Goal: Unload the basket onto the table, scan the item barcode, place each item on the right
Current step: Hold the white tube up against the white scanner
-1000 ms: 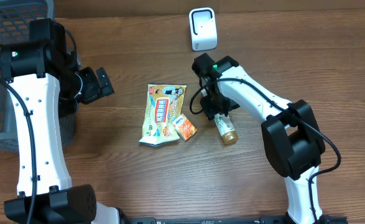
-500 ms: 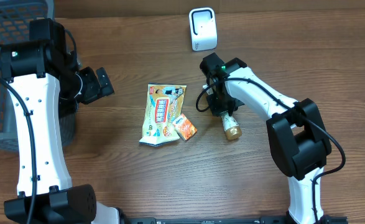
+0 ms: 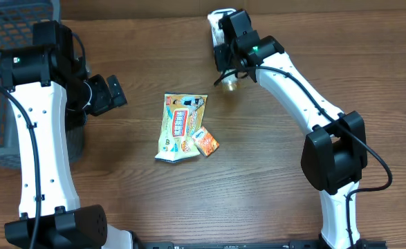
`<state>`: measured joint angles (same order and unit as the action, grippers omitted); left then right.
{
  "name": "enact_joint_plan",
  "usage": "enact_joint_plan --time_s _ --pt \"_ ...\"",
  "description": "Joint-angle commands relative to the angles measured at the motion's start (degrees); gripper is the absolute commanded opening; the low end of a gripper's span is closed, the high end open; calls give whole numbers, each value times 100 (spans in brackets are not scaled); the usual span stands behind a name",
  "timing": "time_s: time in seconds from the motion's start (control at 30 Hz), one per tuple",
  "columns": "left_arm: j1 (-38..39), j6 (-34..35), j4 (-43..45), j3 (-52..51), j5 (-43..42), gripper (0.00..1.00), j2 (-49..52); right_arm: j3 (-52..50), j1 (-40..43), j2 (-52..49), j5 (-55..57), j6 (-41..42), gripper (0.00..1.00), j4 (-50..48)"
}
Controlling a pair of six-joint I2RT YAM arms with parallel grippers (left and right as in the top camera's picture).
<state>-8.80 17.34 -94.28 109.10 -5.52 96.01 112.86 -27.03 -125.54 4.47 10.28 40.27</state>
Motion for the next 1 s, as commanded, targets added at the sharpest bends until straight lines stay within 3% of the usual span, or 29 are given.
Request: enact_joint_plan --time_s 0.0,0.13,0.27,0.4,0.53,0.7,0.97 --pt "-57 -107 7 0 -2 100 -11 175 17 103 376 68 4 -848" --pt "-57 -107 7 0 -2 100 -11 175 149 96 621 131 4 -1799" --pt "-57 -107 7 0 -2 100 -11 175 481 -24 90 782 4 -2312" --pt "-57 -107 7 0 -2 100 -11 175 778 -380 -866 1668 4 -1805" --pt "-57 -107 7 0 -2 100 -11 201 944 -439 -2057 1762 4 -1189" --pt "-57 -107 7 0 -2 100 -11 269 949 -442 -2498 1635 4 -605" --pt "-57 -107 7 0 -2 100 -11 269 872 -448 -2579 1803 4 -905"
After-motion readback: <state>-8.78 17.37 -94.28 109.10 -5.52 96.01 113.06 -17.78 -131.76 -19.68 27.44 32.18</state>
